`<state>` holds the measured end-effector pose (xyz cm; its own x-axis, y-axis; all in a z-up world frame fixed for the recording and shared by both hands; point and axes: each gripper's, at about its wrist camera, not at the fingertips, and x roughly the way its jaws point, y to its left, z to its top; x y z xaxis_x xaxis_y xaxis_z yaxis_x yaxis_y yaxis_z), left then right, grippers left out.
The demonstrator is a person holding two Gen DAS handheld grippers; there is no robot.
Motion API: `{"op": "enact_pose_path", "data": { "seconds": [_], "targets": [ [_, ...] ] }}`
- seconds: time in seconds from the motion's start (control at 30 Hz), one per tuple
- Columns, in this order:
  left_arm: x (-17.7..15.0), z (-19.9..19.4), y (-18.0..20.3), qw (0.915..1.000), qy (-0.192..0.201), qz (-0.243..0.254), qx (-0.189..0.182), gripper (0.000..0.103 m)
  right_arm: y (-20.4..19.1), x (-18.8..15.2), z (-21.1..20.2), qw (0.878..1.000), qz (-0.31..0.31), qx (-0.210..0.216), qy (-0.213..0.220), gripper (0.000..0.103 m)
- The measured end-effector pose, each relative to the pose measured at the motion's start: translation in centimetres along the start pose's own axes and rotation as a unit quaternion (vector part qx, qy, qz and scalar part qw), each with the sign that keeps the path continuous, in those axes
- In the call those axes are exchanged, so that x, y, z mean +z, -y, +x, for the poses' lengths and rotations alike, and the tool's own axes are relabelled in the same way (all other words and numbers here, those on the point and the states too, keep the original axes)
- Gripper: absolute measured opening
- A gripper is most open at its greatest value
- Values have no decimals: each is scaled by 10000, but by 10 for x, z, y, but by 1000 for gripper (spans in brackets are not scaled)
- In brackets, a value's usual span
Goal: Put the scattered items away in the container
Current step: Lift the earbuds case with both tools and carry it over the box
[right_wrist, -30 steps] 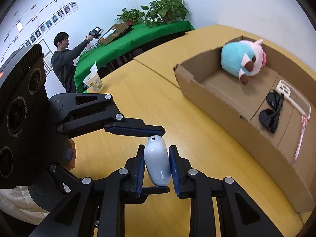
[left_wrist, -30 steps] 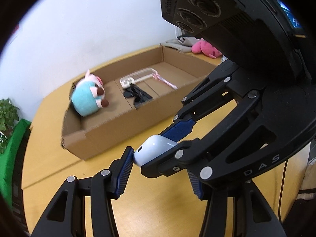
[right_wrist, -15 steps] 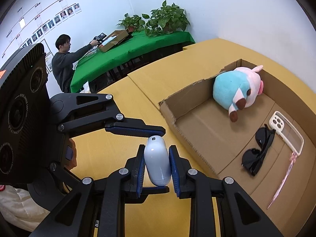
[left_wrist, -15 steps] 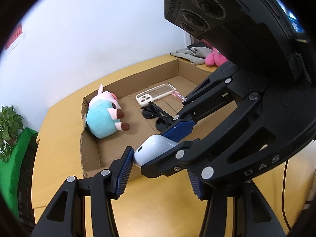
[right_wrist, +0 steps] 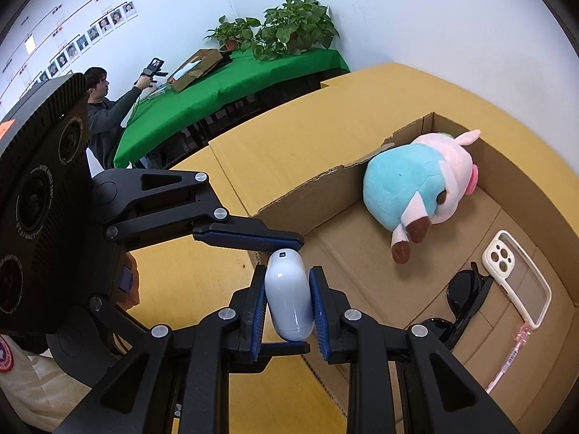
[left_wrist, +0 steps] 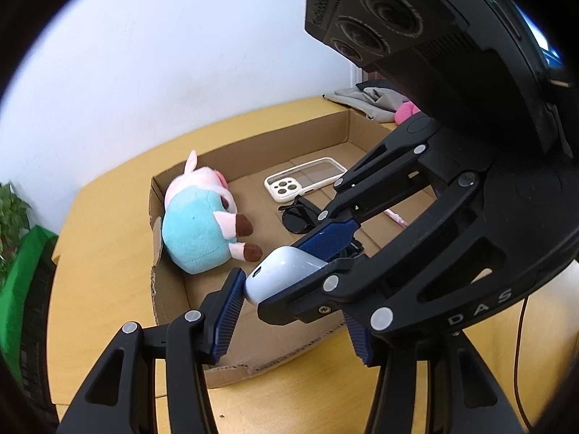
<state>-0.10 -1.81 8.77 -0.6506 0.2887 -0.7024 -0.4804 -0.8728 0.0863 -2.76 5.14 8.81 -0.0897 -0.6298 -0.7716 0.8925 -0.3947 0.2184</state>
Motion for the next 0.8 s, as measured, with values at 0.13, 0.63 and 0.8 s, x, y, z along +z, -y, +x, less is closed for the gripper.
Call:
{"op": "enact_pose_path", "data": {
  "seconds": [0.13,0.63,0.8],
  "targets": [
    [2,11,-13,9998,-160,-81,-56,51,13,5,12,9997,148,209,-31,25],
    [14,73,-46,9934,-972,-417,-441,51,73,18,58,9933,706,825,-402,25],
    [10,103,-43,9833,-1619,-384,-743,51,91,5,79,9858,1092,1029,-761,25]
  ]
}}
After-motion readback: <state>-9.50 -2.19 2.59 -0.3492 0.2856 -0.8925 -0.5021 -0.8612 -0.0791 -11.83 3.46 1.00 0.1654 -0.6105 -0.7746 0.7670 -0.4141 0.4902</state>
